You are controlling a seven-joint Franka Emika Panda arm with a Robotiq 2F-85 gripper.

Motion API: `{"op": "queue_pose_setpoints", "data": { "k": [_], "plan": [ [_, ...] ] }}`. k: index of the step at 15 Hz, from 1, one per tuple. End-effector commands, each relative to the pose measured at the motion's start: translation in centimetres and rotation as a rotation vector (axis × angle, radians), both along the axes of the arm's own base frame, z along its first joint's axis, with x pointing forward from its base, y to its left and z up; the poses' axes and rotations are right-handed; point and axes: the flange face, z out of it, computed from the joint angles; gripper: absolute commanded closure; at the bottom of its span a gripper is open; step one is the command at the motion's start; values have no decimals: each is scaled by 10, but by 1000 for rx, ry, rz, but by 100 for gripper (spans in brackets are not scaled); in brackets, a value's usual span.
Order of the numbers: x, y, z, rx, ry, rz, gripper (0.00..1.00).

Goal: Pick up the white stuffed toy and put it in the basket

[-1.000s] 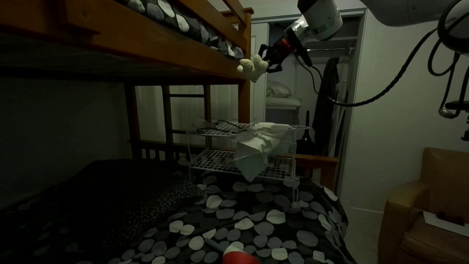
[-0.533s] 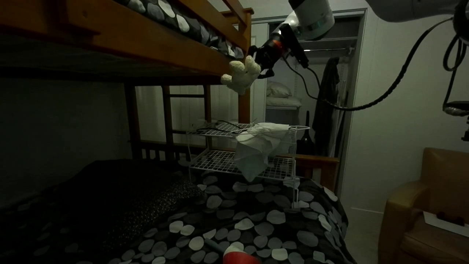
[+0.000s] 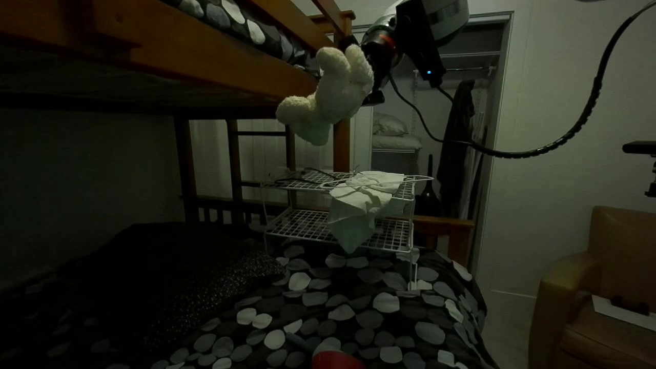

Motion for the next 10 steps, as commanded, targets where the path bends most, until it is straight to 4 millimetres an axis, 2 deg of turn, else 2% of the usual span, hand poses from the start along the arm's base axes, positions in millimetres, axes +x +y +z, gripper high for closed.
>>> {"op": "queue_pose_setpoints", "data": {
  "k": [1,3,4,5,8,10],
  "plan": [
    [0,1,1,0,-2,2,83],
    [4,-3,0,1,0,-6,83],
    [6,-4,0,1,1,-10,96],
    [13,9,-5,-33,29,68,96],
    [9,52,-16,-60,65,230,96],
    [-7,88,-20,-80,100,326,96]
  ]
}}
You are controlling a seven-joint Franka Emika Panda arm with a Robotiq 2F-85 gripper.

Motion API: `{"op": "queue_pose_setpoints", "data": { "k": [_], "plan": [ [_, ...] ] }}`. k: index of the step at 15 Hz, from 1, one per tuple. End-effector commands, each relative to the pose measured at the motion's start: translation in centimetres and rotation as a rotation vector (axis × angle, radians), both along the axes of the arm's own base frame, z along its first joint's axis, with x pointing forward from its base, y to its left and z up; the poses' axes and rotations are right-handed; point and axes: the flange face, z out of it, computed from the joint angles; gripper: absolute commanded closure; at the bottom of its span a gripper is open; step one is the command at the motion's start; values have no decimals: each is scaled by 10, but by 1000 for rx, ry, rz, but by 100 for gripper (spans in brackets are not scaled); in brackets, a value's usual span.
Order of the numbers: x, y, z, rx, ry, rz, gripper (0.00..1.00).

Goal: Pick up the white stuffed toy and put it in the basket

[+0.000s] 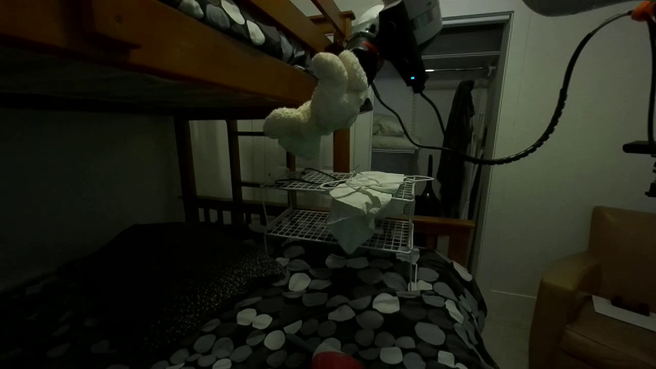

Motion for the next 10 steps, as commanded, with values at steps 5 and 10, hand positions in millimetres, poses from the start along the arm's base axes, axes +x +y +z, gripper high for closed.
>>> {"op": "queue_pose_setpoints", "data": {
  "k": [5,10],
  "plan": [
    [-58,135,-21,-153,147,317,96],
    [-97,208,-30,-212,134,473,96]
  ]
}}
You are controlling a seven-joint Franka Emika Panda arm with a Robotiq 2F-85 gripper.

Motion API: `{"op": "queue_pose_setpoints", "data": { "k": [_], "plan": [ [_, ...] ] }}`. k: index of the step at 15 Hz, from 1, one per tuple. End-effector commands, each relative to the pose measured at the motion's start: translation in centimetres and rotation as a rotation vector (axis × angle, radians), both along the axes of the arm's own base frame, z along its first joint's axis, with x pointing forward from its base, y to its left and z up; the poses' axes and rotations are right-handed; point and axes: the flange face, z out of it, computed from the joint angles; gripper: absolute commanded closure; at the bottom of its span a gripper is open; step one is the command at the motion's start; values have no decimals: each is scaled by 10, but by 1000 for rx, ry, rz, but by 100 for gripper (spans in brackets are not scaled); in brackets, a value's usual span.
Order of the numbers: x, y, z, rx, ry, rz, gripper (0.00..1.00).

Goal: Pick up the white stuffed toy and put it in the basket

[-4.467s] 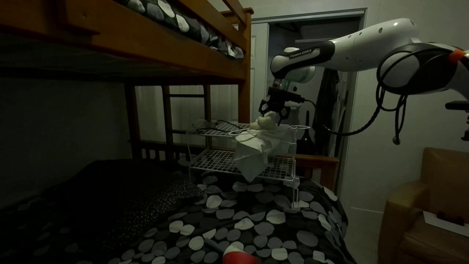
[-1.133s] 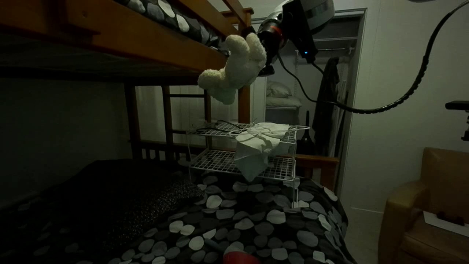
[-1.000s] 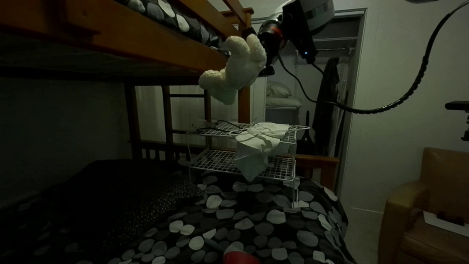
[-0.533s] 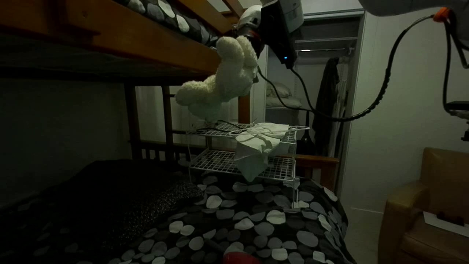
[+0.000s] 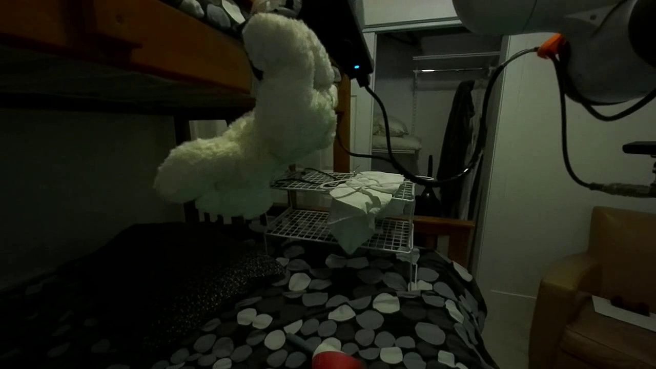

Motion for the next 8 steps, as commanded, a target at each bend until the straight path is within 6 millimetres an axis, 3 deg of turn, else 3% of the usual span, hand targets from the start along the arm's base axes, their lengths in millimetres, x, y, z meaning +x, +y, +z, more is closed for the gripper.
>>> {"op": "queue_pose_setpoints", "data": {
  "k": [1,2,5,6,8],
  "plan": [
    [-19,39,0,-25,-19,73,96],
    [-13,25,-4,-5,-4,50,83],
    [-22,43,-7,-4,-7,75,83],
    [-27,41,3,-67,-48,72,96],
    [-45,43,19,-103,-159,109,96]
  ]
}}
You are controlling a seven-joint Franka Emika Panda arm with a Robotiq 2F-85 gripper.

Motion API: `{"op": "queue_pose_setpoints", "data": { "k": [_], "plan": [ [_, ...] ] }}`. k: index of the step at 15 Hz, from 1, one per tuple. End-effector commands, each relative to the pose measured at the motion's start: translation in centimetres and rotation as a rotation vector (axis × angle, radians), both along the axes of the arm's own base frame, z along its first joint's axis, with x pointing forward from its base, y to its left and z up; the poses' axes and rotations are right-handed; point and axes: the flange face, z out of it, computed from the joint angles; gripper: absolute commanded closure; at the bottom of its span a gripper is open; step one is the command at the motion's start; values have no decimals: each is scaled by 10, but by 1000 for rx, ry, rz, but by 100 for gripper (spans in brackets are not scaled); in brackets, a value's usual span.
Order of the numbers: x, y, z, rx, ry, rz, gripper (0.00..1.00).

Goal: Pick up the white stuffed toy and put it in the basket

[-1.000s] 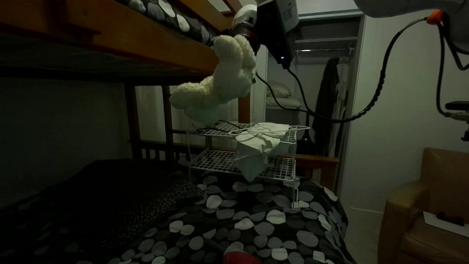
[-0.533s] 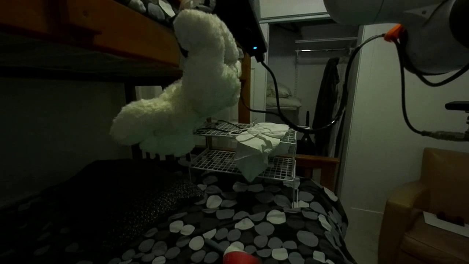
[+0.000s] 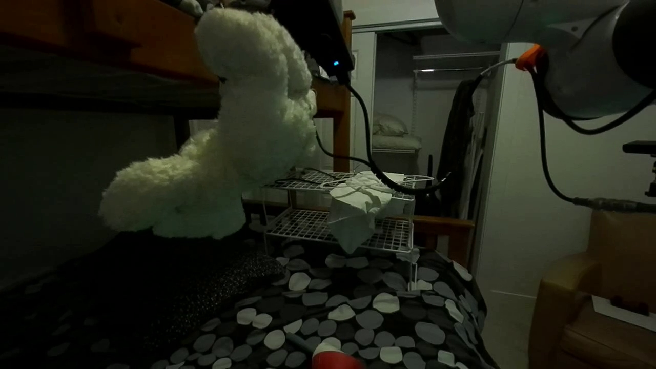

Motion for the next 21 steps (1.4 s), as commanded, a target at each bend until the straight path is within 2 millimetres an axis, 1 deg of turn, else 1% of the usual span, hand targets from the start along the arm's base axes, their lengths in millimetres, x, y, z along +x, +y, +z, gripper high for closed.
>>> {"op": "queue_pose_setpoints", "data": {
  "k": [1,2,4,7,9,11,12,13,14,16,17,19,20,21],
  "plan": [
    [-37,6,31,-74,-161,58,96],
    [-55,11,41,-79,-202,82,96],
    [-82,19,57,-102,-278,140,96],
    [-124,27,69,-173,-386,236,96],
    [-138,30,71,-195,-426,270,96],
    [-148,34,72,-208,-453,290,96],
    [-146,35,70,-206,-462,299,58],
    [-148,36,69,-208,-468,311,57],
    [-147,36,69,-209,-473,319,52],
    [-147,35,69,-215,-480,331,36],
    [-146,34,69,-218,-479,337,27],
    [-144,30,70,-232,-471,337,14],
    [-144,27,71,-248,-461,320,5],
    [-142,23,73,-281,-448,262,1]
  ]
}}
